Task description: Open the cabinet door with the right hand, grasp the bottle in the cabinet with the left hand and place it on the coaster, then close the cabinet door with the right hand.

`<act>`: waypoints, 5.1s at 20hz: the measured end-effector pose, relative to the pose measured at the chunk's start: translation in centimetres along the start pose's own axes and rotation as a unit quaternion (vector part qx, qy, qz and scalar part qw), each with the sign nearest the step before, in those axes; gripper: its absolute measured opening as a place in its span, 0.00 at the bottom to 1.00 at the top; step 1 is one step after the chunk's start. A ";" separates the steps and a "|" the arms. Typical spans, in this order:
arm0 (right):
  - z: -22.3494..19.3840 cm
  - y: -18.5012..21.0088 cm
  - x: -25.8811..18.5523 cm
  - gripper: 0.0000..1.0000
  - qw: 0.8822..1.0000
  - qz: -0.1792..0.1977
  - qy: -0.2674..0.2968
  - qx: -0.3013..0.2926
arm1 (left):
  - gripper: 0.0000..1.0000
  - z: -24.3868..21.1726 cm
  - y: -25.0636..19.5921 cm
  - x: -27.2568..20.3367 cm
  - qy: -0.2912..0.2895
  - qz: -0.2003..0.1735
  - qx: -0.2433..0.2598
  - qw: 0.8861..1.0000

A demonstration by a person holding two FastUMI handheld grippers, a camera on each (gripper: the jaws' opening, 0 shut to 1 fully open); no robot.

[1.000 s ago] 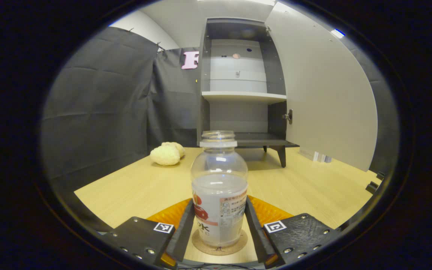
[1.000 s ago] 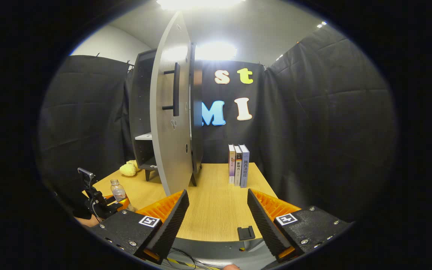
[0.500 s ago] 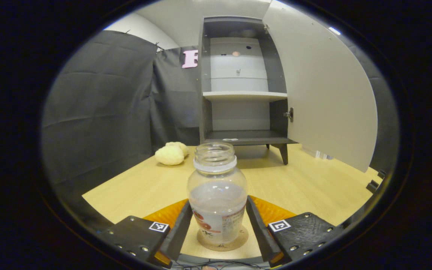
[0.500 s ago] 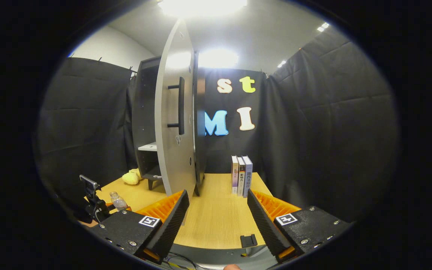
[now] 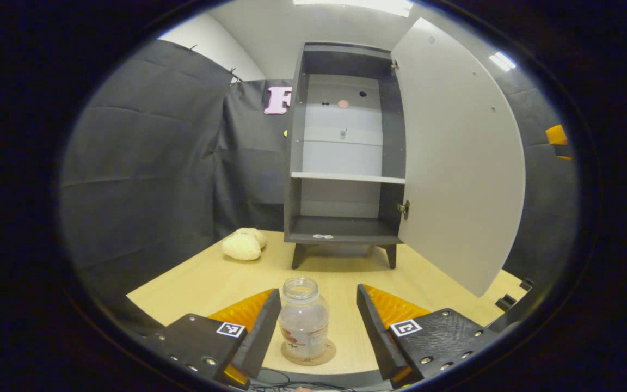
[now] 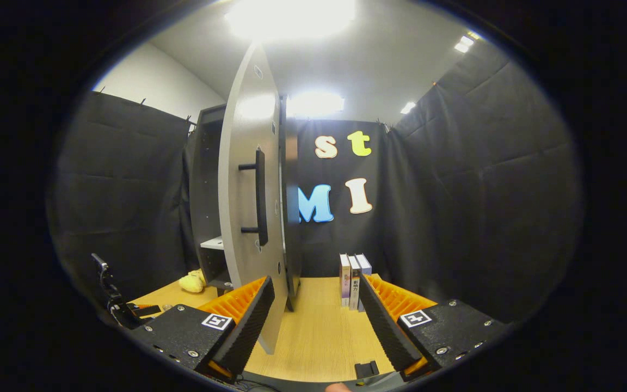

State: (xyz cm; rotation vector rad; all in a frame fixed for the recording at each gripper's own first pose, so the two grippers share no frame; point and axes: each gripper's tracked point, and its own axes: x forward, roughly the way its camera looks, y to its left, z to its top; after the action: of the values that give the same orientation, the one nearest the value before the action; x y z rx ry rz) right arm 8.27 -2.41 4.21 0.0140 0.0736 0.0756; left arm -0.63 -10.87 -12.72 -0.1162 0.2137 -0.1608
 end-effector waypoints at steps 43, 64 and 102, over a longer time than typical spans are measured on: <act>6.6 11.7 9.2 0.93 0.996 -0.083 -0.038 -0.019 | 0.86 18.1 22.3 2.4 -0.114 0.079 0.009 0.990; 6.0 24.4 14.8 0.93 0.998 -0.014 -0.052 -0.020 | 0.85 16.4 33.1 -1.0 -0.113 0.130 0.002 0.985; 4.8 12.7 9.1 0.95 0.997 0.021 -0.053 -0.051 | 0.80 21.1 14.0 1.6 -0.128 0.022 0.015 0.991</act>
State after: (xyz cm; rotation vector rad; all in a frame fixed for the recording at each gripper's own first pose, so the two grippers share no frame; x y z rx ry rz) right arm 16.70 10.89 8.59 -0.0818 -0.0361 0.1201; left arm 7.61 4.60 5.62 -0.1004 -0.0426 -0.1042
